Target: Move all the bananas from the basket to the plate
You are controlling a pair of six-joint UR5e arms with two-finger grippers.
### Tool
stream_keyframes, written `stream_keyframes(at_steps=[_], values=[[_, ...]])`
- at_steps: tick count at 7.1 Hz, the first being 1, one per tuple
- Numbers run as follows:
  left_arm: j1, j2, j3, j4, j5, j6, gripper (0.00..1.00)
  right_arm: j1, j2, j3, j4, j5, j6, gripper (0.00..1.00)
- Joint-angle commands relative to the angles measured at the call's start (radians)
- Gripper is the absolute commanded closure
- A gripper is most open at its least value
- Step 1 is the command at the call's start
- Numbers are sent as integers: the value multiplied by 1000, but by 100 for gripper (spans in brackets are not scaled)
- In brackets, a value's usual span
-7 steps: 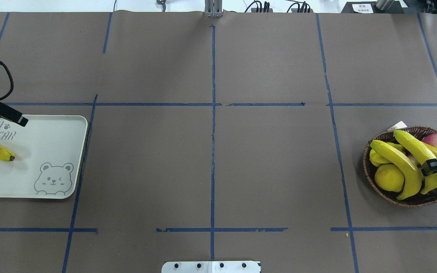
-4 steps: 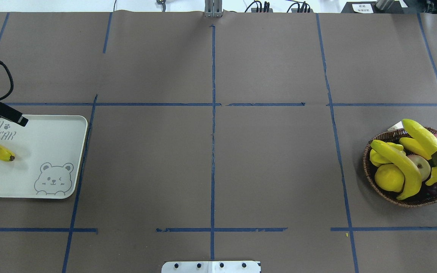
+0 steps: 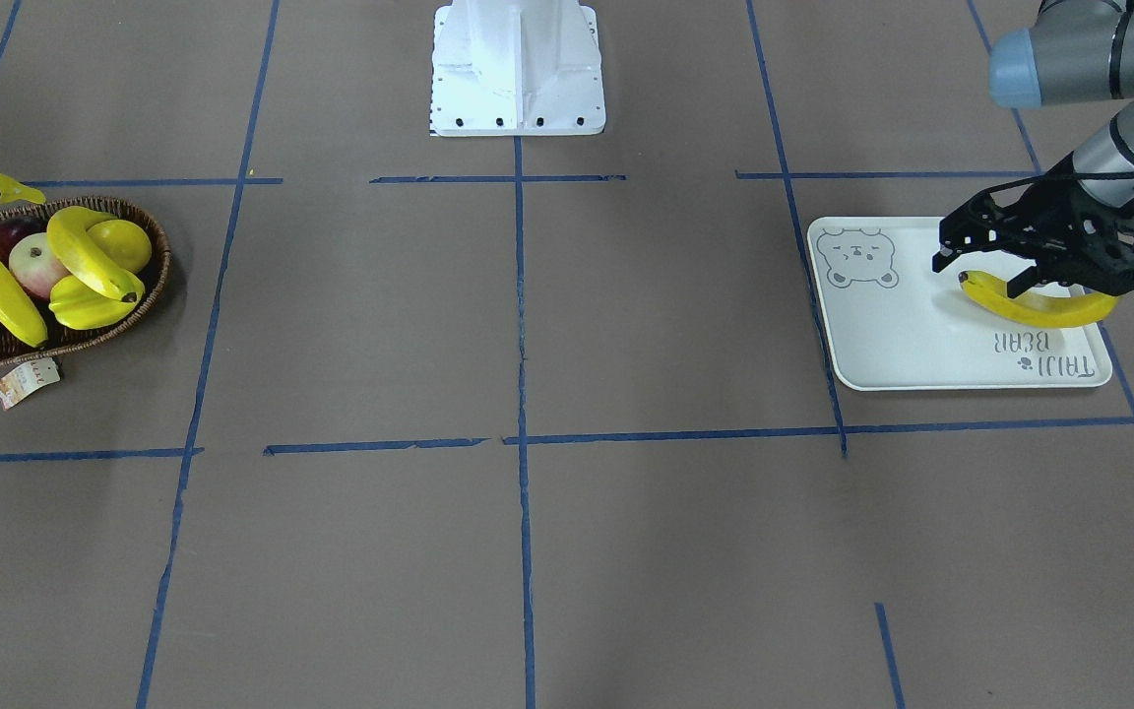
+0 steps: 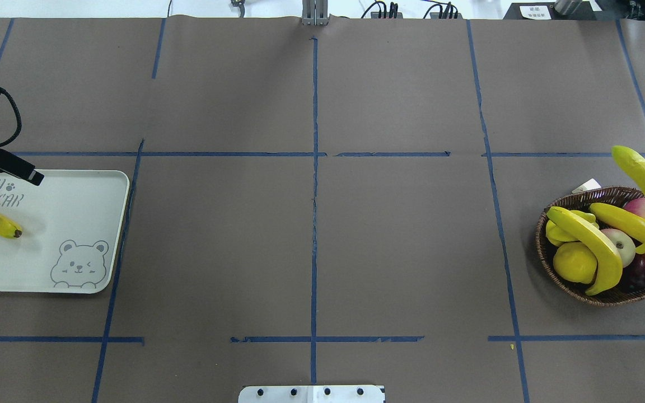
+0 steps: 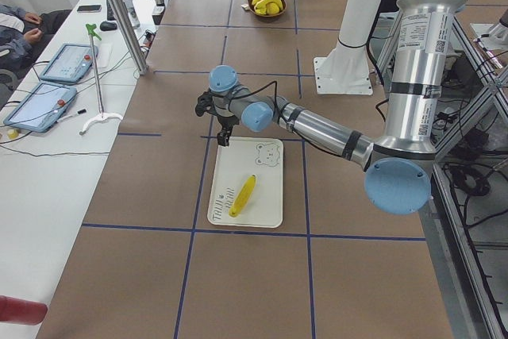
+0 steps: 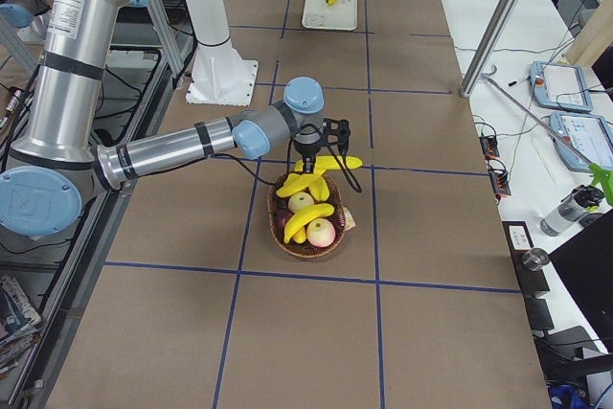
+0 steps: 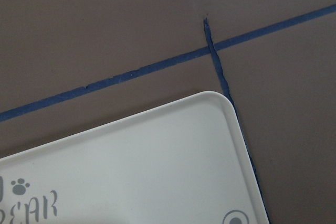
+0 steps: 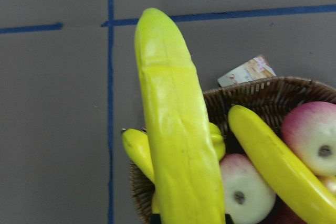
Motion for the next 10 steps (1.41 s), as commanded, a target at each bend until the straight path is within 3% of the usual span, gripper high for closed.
stream_keyframes(at_steps=[1,3,5,7,8,10], values=[[110,-109,-10,-19,5,-247,0,-72,116,-1,23,26,228,96],[202,-206,-10,-111,10,-539,0,-213,288,-66,150,-35,568,95],[278,-283,0,-208,25,-759,0,-407,460,-100,160,-255,732,96],[318,-335,7,-350,54,-975,0,-550,596,-133,162,-403,875,96],[365,-367,15,-412,147,-1080,0,-610,624,-131,162,-475,897,96],[469,-424,35,-417,320,-1101,0,-710,665,-133,162,-587,926,96]])
